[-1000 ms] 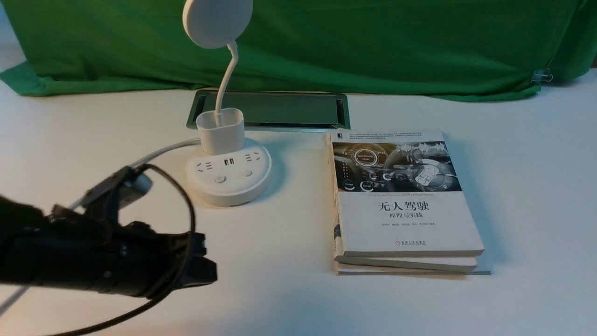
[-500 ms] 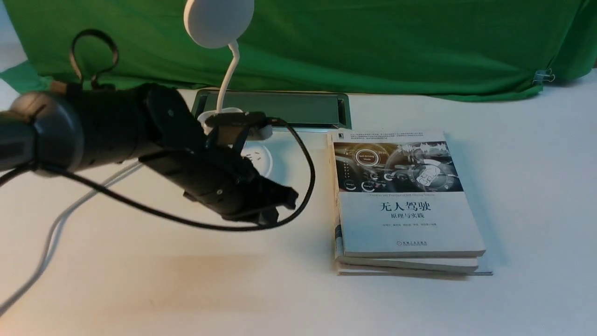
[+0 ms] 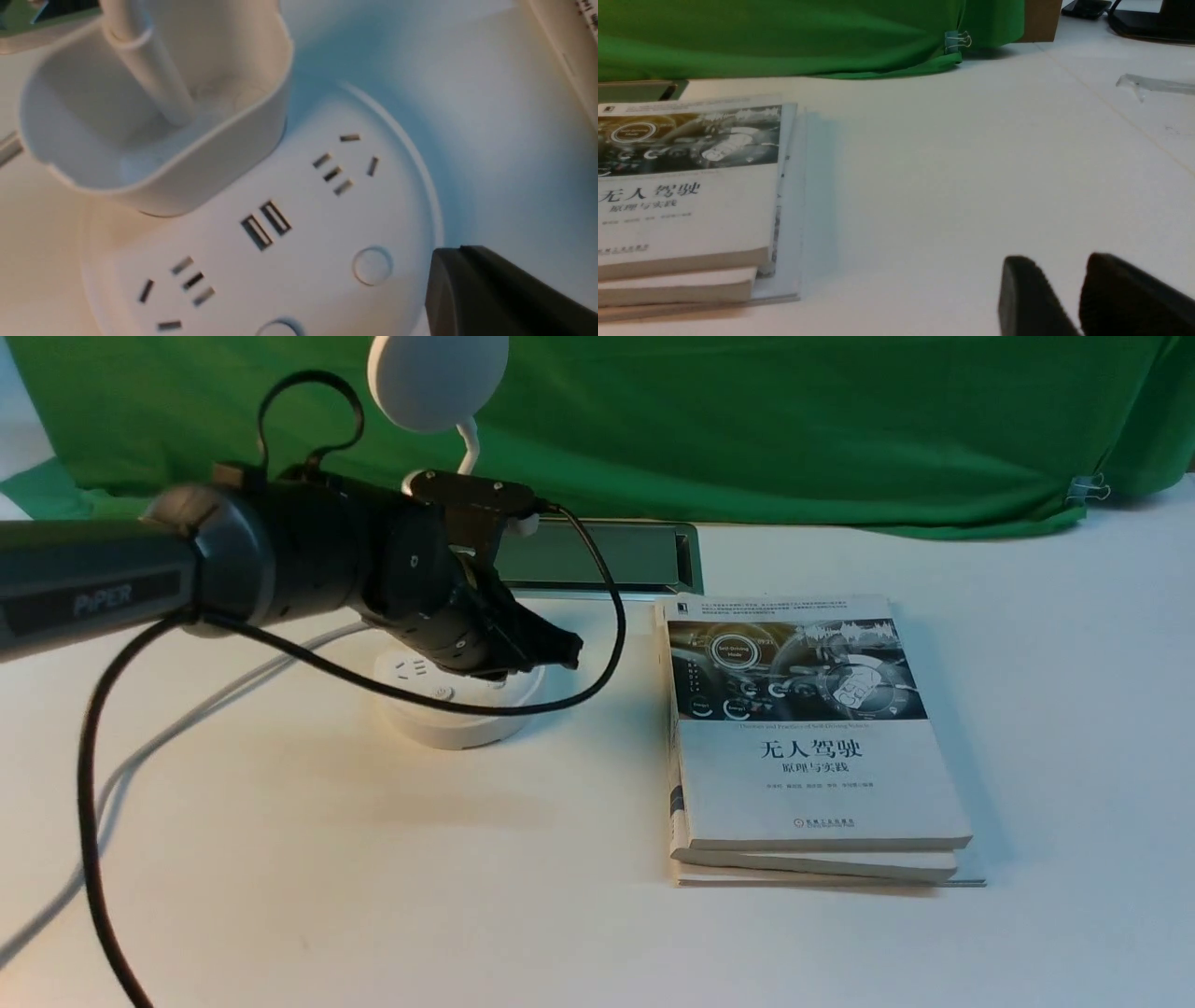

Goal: Turn on the desk lamp on the white desktop with your hand.
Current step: 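Press the power button on the lamp base to turn the lamp on with the left gripper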

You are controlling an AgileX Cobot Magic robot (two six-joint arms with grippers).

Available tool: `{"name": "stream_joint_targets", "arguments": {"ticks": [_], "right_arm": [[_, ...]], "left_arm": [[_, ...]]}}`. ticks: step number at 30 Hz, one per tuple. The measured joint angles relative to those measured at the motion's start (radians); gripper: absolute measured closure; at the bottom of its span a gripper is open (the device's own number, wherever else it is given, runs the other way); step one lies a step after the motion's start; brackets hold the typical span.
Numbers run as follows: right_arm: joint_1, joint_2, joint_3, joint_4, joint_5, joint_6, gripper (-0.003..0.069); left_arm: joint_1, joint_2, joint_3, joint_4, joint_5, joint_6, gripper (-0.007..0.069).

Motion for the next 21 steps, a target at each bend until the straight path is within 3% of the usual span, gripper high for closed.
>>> {"name": "stream_joint_targets", "arguments": {"ticks": [21], "right_arm": [[0.0,0.0,0.0,0.0,0.0,0.0,0.0418]], "left_arm": [[0.0,0.048,0.0,0.055,-0.032,-0.051,0.0625]]}}
